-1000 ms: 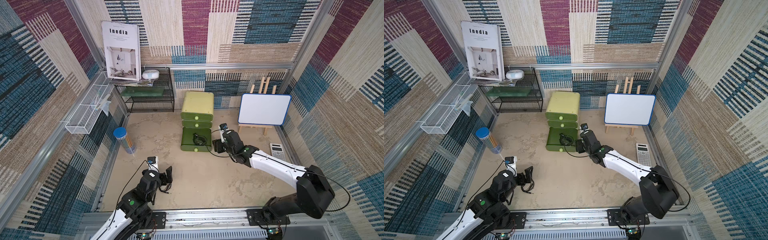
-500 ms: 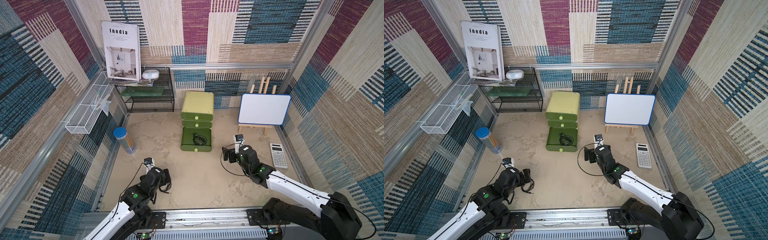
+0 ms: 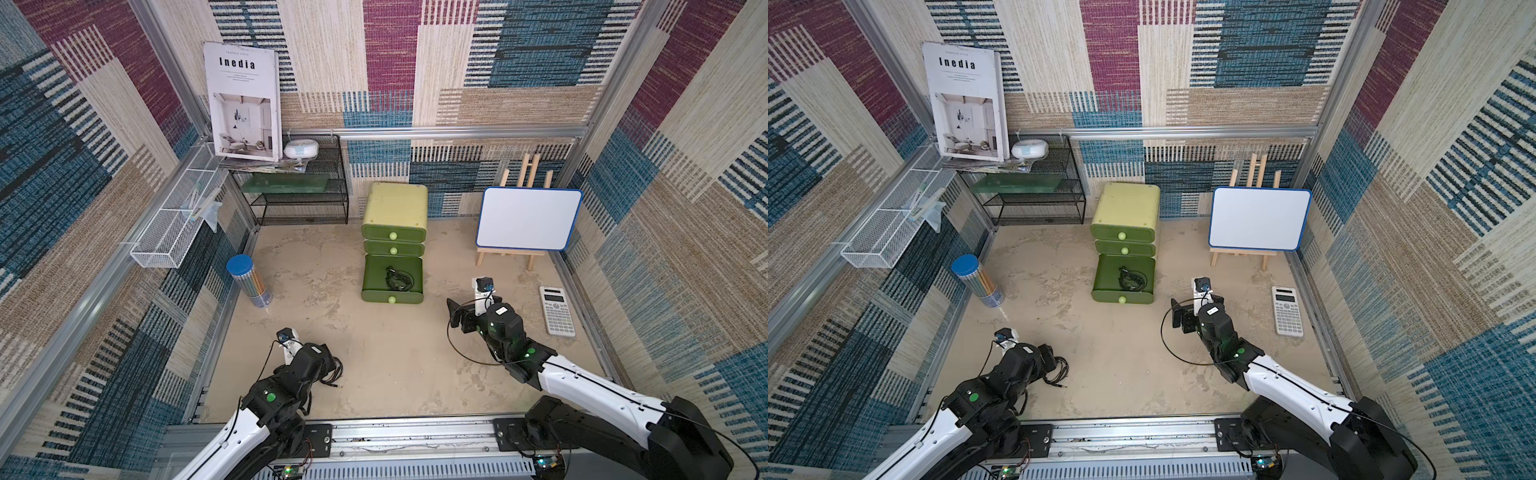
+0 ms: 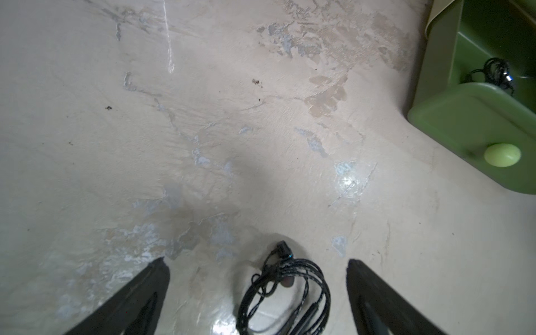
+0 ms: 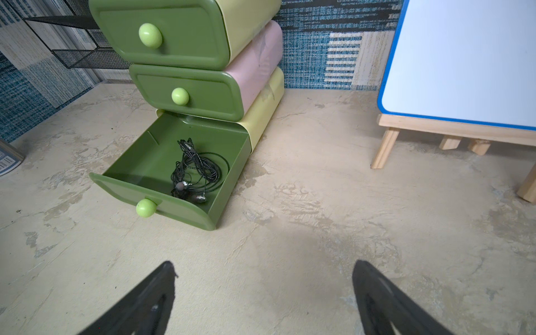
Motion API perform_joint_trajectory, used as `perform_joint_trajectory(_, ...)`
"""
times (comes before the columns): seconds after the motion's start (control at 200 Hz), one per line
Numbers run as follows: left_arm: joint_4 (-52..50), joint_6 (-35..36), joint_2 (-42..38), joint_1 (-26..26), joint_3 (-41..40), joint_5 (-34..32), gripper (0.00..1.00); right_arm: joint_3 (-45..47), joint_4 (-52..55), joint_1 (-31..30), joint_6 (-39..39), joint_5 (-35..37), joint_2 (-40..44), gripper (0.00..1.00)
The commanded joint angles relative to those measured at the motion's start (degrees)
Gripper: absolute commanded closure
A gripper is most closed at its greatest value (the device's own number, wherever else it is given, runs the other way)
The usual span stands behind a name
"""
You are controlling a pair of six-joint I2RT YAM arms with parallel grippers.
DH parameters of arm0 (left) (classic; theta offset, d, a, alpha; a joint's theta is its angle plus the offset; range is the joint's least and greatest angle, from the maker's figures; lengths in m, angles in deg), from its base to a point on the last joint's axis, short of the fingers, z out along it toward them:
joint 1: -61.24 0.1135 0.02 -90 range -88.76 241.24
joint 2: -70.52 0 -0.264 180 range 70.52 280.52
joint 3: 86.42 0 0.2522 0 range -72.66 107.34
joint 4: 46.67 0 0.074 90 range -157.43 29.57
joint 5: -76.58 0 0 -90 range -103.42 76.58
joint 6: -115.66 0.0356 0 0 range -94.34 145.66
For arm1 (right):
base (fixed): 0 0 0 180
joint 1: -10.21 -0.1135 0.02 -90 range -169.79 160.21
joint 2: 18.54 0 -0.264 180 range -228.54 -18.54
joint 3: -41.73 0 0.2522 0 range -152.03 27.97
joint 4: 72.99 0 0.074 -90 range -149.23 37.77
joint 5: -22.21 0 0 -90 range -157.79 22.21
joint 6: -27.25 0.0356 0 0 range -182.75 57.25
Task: Place the wired earphones into the drawer by color
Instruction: Pick up the wired earphones from the center of the board.
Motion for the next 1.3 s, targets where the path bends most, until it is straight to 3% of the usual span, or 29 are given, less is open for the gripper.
perform_joint_trajectory(0.0,0.28,-2.77,0.14,0.05,-1.32,0.88,0.01,0.04,-1.78,-0.01,0.04,-0.41,-0.04,0.02)
perform_joint_trajectory(0.185,3.9,-2.36,0.22,0.05,-3.36,5.45,0.01,-0.04,-1.6,-0.02,0.04,-0.5,-0.08,0.02)
perform_joint_trajectory(0.406,6.69,-1.49,0.22,0.05,-4.53,9.68,0.12,-0.04,-1.61,-0.01,-0.09,-0.45,-0.39,0.02)
perform_joint_trajectory(0.927,8.08,-1.57,3.77,0.05,-5.12,13.39,0.16,0.04,-1.56,-0.02,-0.05,-0.3,-0.22,0.02)
perform_joint_trajectory(1.297,9.13,-1.0,4.88,0.05,-5.45,16.29,0.26,0.07,-1.76,-0.03,0.09,-0.18,-0.58,0.02)
